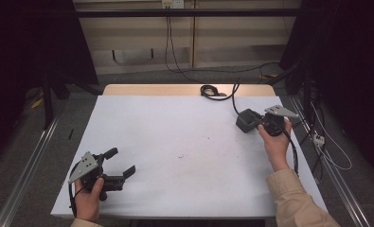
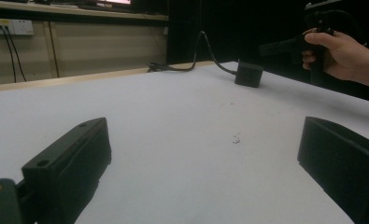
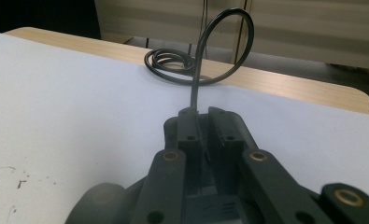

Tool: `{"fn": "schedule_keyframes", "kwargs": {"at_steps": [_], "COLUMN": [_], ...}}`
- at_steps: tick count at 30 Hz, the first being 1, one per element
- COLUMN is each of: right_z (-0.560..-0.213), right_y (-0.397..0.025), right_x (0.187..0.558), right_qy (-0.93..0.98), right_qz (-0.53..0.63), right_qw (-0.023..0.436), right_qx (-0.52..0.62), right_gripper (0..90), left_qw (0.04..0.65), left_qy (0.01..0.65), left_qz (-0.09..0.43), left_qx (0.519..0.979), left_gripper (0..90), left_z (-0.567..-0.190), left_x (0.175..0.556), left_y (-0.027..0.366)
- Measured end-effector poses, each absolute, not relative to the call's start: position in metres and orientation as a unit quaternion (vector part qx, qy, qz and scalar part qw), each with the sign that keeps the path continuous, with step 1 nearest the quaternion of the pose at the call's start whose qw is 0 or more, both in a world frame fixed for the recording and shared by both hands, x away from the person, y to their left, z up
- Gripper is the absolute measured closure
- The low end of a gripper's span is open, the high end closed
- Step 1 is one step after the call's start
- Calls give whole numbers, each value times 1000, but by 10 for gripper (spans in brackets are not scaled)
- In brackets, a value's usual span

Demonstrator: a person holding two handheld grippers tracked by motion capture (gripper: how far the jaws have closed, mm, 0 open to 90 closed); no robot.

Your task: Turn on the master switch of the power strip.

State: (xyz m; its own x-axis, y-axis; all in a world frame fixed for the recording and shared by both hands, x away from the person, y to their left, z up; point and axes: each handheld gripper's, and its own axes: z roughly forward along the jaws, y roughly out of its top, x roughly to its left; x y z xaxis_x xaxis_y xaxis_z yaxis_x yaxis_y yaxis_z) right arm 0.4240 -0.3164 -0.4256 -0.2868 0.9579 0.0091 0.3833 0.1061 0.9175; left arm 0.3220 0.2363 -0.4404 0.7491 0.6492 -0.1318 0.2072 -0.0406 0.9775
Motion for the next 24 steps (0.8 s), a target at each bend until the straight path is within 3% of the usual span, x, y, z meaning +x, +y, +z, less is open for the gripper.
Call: {"fn": "schedule_keyframes", "kwargs": {"at_steps": [24], "right_z": [-431], "right_y": [-324], "right_x": [428], "right_qy": [665], "right_qz": [435], "right_qw": [319], "right_qx": [516], "right_gripper": [900], "left_qw": [622], "left_qy": [306], "left_qz": [178], "left_qx": [698], "left_gripper": [25], "left_z": [-440], "left_x": [322], "left_y": [237]}}
